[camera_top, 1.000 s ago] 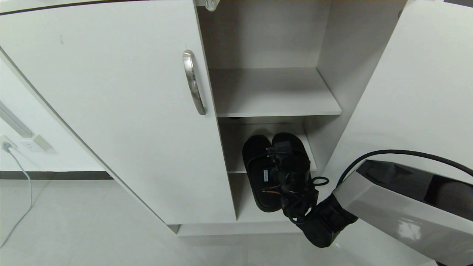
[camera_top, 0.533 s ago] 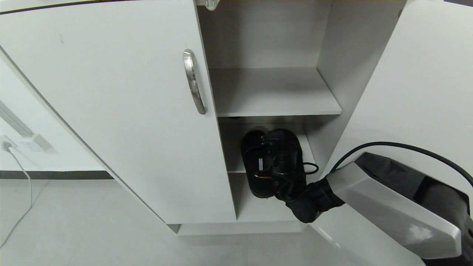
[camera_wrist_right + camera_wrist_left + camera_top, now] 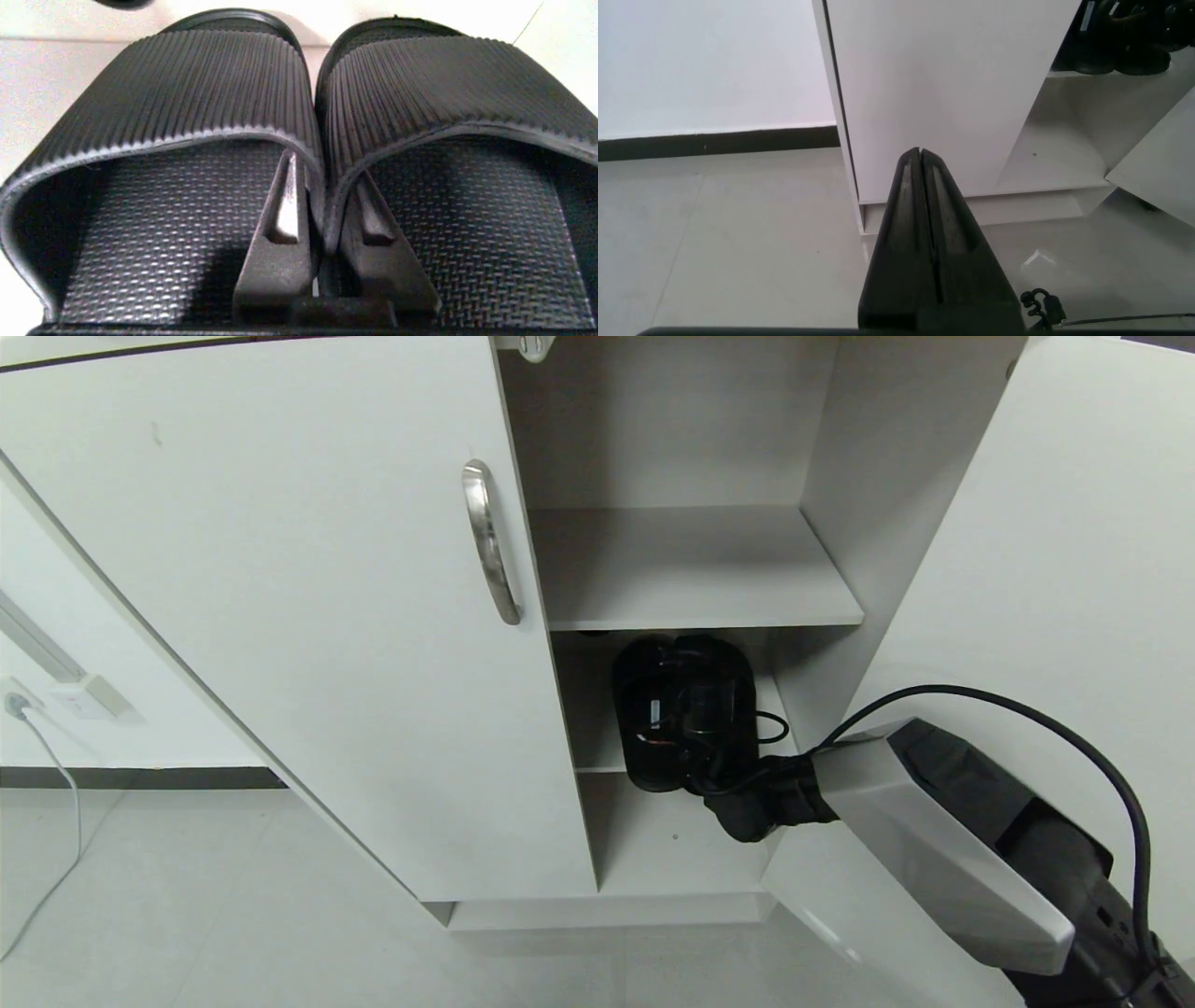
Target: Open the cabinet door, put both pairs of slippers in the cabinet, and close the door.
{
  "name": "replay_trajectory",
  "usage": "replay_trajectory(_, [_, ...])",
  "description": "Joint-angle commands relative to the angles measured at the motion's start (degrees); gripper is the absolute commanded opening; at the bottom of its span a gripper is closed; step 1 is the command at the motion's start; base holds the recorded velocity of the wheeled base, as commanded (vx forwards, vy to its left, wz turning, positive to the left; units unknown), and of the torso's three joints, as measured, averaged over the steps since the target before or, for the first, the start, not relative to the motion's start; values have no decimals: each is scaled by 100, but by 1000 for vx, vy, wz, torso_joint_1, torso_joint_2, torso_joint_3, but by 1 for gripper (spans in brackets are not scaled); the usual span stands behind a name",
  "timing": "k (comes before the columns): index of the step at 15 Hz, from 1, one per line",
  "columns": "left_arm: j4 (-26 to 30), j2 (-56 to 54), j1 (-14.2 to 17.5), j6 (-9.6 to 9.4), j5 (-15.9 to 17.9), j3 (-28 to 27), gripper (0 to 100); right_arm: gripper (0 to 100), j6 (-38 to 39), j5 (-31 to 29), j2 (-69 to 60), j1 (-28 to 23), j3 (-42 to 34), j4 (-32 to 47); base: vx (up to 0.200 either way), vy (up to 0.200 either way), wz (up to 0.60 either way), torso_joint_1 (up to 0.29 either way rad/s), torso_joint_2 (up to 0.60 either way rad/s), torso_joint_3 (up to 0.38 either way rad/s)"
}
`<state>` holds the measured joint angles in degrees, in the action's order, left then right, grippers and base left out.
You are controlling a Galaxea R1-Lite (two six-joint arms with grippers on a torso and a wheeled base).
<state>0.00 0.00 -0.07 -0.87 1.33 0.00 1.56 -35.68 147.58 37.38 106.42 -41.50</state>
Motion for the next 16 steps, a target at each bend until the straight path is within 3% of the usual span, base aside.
replay_trajectory(1, [0, 9, -1, -1, -1, 0, 0, 0, 11, 0, 166, -81, 300, 133, 0, 0, 0, 0, 0, 0])
replay_trajectory(13, [9, 9, -1, -1, -1, 0, 0, 0, 55, 0, 359, -152, 616, 353, 0, 0, 0, 0, 0, 0])
replay_trajectory(14, [0, 9, -1, -1, -1, 0, 0, 100, 55, 0, 377, -152, 616, 353, 0, 0, 0, 0, 0, 0])
replay_trajectory(16, [0, 9, -1, -1, -1, 0, 0, 100, 55, -35, 377, -143, 564, 362, 0, 0, 0, 0, 0, 0])
